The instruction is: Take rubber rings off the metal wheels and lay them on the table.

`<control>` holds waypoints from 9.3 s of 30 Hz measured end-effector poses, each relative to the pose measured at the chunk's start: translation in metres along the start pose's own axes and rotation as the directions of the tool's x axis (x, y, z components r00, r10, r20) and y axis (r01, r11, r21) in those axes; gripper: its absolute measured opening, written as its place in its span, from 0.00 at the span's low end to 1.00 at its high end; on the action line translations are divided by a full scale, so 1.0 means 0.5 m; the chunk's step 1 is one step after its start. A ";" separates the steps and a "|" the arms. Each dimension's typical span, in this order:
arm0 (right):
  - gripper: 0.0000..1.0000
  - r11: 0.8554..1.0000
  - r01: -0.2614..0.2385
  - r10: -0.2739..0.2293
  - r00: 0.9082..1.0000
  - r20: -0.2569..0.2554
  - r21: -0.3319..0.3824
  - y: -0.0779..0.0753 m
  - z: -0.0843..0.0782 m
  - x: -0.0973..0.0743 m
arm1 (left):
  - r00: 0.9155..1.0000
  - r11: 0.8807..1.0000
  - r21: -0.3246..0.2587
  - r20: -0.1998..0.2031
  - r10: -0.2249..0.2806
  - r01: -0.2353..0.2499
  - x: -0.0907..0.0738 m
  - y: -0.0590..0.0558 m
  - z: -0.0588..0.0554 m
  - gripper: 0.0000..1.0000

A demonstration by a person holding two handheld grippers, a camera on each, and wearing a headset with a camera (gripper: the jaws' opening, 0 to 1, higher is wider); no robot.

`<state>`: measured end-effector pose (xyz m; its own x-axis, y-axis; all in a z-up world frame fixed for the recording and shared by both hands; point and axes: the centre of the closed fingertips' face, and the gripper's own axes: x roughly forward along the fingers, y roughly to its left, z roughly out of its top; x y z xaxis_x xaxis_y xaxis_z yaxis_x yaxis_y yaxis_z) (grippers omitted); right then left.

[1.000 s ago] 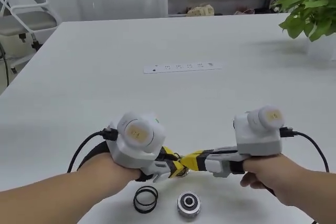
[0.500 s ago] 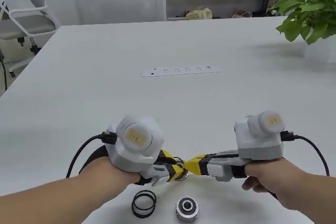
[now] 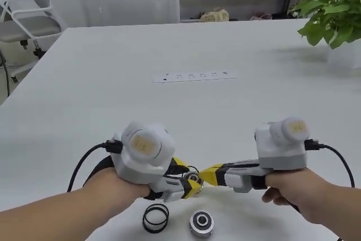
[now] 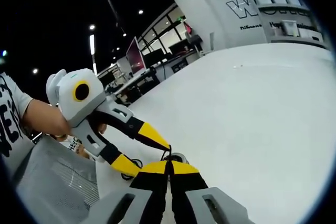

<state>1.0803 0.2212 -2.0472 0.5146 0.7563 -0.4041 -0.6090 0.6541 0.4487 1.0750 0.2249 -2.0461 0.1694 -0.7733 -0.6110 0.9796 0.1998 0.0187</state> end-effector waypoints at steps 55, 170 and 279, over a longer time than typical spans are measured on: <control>0.00 0.998 -0.059 0.056 0.992 0.111 0.023 0.062 0.075 -0.028 | 0.980 0.989 -0.118 0.166 0.111 -0.092 -0.242 -0.005 -0.007 0.69; 0.10 0.996 -0.072 0.065 0.987 -0.146 -0.048 0.103 -0.063 0.098 | 0.981 0.978 -0.152 0.113 0.157 -0.139 -0.311 -0.021 -0.085 0.83; 0.73 0.901 0.127 -0.142 0.990 -0.006 -0.414 0.141 -0.022 -0.260 | 0.971 0.972 -0.139 0.122 0.205 -0.188 -0.332 -0.078 -0.033 0.86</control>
<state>0.9638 0.1690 -1.9718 0.5920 0.6558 -0.4684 -0.7338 0.6790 0.0233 1.0071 0.3553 -1.9586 0.3787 -0.7833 -0.4930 0.9057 0.4233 0.0232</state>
